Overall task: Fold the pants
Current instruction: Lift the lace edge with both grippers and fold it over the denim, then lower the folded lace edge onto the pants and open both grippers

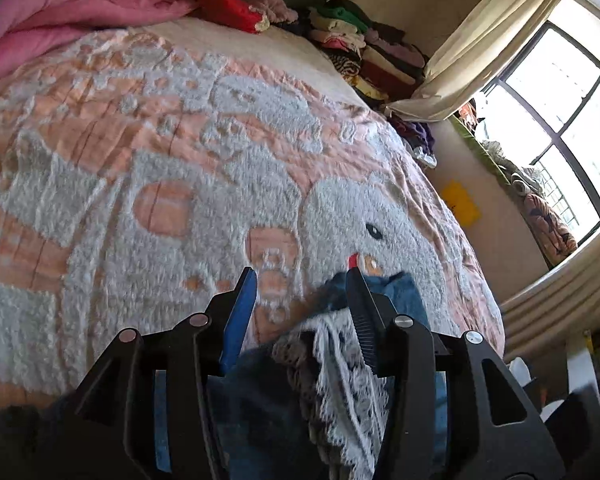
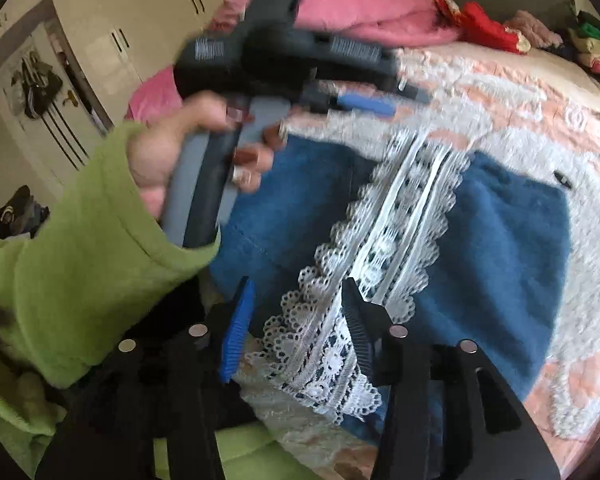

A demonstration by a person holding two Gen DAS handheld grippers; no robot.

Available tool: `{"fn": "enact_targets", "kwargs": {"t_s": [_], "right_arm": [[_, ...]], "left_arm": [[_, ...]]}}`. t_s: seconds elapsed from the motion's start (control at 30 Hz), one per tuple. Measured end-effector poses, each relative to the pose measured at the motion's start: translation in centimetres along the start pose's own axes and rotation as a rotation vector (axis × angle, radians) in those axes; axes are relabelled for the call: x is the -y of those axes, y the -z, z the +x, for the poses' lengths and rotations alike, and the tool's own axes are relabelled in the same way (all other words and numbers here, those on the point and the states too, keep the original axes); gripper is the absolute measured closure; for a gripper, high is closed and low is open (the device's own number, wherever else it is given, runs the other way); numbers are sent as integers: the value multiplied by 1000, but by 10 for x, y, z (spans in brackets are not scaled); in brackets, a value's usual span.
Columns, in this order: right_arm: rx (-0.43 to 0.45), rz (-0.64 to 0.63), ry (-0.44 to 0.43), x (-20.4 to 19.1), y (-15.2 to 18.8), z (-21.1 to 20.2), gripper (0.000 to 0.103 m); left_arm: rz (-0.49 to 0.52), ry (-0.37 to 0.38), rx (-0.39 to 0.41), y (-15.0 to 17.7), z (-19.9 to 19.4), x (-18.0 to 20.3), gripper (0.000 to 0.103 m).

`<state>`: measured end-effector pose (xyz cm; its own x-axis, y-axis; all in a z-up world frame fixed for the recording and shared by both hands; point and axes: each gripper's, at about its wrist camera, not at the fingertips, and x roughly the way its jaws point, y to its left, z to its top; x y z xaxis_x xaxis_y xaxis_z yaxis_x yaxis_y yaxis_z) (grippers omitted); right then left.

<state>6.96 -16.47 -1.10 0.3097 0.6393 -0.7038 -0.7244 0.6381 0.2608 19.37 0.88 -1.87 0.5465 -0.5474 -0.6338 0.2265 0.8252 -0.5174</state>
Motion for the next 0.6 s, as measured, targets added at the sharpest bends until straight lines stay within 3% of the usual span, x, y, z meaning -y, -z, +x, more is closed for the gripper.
{"fn": "enact_targets", "kwargs": {"t_s": [0.1, 0.13, 0.33, 0.37, 0.4, 0.5, 0.6], "right_arm": [[50, 27, 47, 15, -3, -18, 52], [65, 48, 78, 24, -5, -24, 51], [98, 225, 250, 95, -12, -37, 49], [92, 261, 275, 112, -17, -33, 42], [86, 297, 287, 124, -19, -31, 38], [88, 360, 272, 153, -28, -20, 36], [65, 402, 228, 180, -34, 3, 38]], "left_arm": [[-17, 26, -40, 6, 5, -4, 62], [-18, 25, -52, 7, 7, -4, 56], [-36, 5, -145, 18, 28, -5, 47], [-32, 0, -152, 20, 31, -4, 47], [-21, -10, -152, 21, 32, -2, 49], [9, 5, -142, 22, 31, 7, 87], [52, -14, -108, 23, 27, 16, 91]]}}
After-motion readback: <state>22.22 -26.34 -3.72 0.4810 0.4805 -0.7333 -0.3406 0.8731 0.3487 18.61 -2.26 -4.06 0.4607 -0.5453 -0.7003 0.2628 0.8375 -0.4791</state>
